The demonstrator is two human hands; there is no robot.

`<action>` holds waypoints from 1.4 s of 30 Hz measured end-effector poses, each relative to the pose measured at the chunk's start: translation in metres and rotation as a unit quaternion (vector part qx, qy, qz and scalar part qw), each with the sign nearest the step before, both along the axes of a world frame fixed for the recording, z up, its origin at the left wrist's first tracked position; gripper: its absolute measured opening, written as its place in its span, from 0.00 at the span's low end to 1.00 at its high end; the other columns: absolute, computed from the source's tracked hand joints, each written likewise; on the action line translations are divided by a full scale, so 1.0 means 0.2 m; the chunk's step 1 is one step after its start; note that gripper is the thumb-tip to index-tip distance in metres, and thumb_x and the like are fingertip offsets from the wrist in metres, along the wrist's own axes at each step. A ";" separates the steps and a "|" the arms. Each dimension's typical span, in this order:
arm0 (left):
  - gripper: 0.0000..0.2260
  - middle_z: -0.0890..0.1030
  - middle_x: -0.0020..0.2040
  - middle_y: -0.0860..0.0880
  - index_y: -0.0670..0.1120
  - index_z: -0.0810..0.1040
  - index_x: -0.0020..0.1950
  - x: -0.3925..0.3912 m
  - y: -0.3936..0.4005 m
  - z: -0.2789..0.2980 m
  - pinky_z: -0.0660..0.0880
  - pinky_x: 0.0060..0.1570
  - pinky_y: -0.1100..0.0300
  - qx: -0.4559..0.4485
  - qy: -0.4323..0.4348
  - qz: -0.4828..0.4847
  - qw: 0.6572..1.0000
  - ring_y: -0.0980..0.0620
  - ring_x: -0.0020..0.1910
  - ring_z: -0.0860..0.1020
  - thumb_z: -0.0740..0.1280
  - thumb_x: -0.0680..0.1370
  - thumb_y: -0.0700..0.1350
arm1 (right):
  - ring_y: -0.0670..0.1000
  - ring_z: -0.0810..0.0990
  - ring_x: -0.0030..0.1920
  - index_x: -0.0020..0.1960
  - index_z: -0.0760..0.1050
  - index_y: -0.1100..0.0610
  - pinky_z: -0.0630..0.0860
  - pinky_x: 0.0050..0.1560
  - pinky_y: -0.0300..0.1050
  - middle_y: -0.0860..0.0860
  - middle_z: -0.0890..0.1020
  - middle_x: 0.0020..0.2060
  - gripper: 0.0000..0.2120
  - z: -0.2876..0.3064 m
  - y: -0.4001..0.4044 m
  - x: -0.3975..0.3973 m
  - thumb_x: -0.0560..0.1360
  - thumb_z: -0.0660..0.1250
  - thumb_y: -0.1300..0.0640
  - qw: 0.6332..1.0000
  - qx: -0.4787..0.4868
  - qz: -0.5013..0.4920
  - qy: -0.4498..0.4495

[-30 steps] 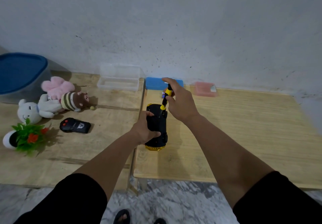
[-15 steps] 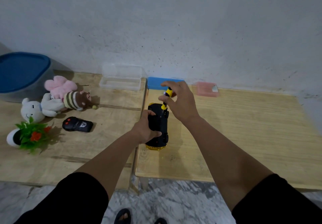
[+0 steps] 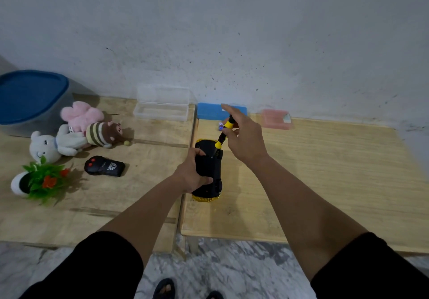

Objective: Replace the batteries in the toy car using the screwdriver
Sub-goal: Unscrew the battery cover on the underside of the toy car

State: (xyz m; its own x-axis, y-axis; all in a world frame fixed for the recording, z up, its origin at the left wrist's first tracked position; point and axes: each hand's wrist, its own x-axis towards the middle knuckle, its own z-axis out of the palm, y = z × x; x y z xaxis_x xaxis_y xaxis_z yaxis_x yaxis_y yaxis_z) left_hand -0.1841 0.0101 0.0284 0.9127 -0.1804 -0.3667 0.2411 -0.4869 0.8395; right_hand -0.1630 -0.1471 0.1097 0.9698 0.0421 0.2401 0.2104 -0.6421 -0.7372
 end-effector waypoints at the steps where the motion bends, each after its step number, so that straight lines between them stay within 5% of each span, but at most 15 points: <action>1: 0.28 0.74 0.60 0.44 0.54 0.61 0.57 0.00 -0.01 0.00 0.77 0.54 0.46 0.002 -0.002 -0.002 1.000 0.42 0.56 0.76 0.75 0.68 0.38 | 0.47 0.75 0.49 0.69 0.68 0.53 0.71 0.53 0.37 0.52 0.79 0.51 0.24 0.00 0.01 0.00 0.75 0.63 0.65 1.000 0.009 0.008 0.009; 3: 0.28 0.74 0.60 0.44 0.54 0.61 0.57 0.00 -0.01 0.01 0.77 0.54 0.47 0.003 -0.004 -0.010 1.000 0.42 0.56 0.75 0.75 0.68 0.39 | 0.49 0.76 0.51 0.68 0.69 0.54 0.75 0.52 0.40 0.52 0.79 0.52 0.22 0.00 0.02 0.00 0.75 0.64 0.63 0.999 0.019 0.027 0.007; 6: 0.27 0.74 0.60 0.43 0.55 0.60 0.56 0.00 -0.02 0.00 0.77 0.54 0.46 0.005 -0.006 -0.020 1.000 0.42 0.56 0.76 0.74 0.69 0.39 | 0.50 0.74 0.50 0.64 0.74 0.51 0.67 0.48 0.28 0.52 0.72 0.48 0.20 0.01 0.03 0.01 0.73 0.70 0.55 1.000 0.005 0.024 -0.003; 13: 0.28 0.73 0.60 0.43 0.54 0.60 0.57 0.01 -0.02 0.00 0.78 0.51 0.50 0.002 -0.003 -0.023 1.000 0.42 0.56 0.76 0.74 0.69 0.38 | 0.54 0.78 0.54 0.69 0.67 0.53 0.76 0.57 0.49 0.53 0.79 0.55 0.23 0.01 0.04 0.01 0.75 0.62 0.64 0.999 0.044 0.022 0.011; 17: 0.27 0.73 0.61 0.44 0.54 0.60 0.57 0.02 -0.03 0.01 0.76 0.50 0.52 -0.009 -0.007 -0.022 1.000 0.43 0.56 0.75 0.74 0.69 0.38 | 0.51 0.77 0.51 0.66 0.71 0.49 0.75 0.54 0.44 0.52 0.77 0.52 0.22 0.01 0.03 0.01 0.73 0.70 0.54 0.999 0.037 0.013 0.011; 22: 0.28 0.73 0.61 0.44 0.55 0.60 0.56 0.02 -0.03 0.00 0.78 0.50 0.50 -0.015 0.001 -0.030 0.999 0.42 0.56 0.76 0.74 0.69 0.37 | 0.50 0.81 0.51 0.70 0.66 0.50 0.76 0.56 0.42 0.52 0.81 0.52 0.25 -0.01 0.00 0.02 0.76 0.63 0.67 0.997 0.074 0.005 0.034; 28: 0.27 0.73 0.60 0.44 0.55 0.60 0.56 0.05 -0.05 0.00 0.77 0.52 0.50 -0.015 0.003 -0.032 0.999 0.43 0.57 0.75 0.74 0.69 0.36 | 0.49 0.77 0.46 0.61 0.75 0.51 0.74 0.51 0.41 0.50 0.74 0.47 0.19 -0.01 -0.02 0.04 0.71 0.71 0.53 0.999 0.039 -0.011 -0.001; 31: 0.27 0.73 0.61 0.43 0.55 0.60 0.55 0.05 -0.06 0.00 0.78 0.45 0.53 -0.018 0.015 -0.030 0.999 0.43 0.56 0.75 0.74 0.69 0.37 | 0.51 0.77 0.48 0.61 0.76 0.52 0.75 0.55 0.48 0.52 0.78 0.47 0.17 -0.01 -0.03 0.05 0.72 0.70 0.60 0.999 0.029 -0.006 -0.018; 36: 0.26 0.71 0.60 0.45 0.53 0.60 0.57 0.06 -0.09 0.05 0.74 0.31 0.59 -0.043 0.042 -0.009 0.998 0.43 0.55 0.74 0.72 0.71 0.36 | 0.37 0.75 0.47 0.65 0.72 0.53 0.68 0.49 0.23 0.46 0.78 0.52 0.21 0.00 -0.04 0.04 0.74 0.65 0.64 0.999 0.031 0.040 -0.019; 39: 0.26 0.71 0.60 0.45 0.51 0.60 0.58 0.08 -0.10 0.07 0.75 0.34 0.58 -0.043 0.041 -0.014 0.998 0.44 0.55 0.74 0.72 0.71 0.35 | 0.46 0.75 0.45 0.62 0.76 0.51 0.66 0.46 0.24 0.50 0.74 0.46 0.18 0.00 -0.03 0.06 0.73 0.70 0.55 0.999 0.023 0.019 -0.033; 42: 0.26 0.70 0.60 0.45 0.51 0.60 0.58 0.08 -0.11 0.08 0.73 0.34 0.61 -0.042 0.047 -0.019 0.998 0.45 0.55 0.73 0.72 0.71 0.35 | 0.49 0.75 0.46 0.66 0.72 0.49 0.66 0.46 0.23 0.53 0.76 0.47 0.22 0.01 -0.04 0.08 0.74 0.67 0.61 0.999 0.013 0.005 -0.034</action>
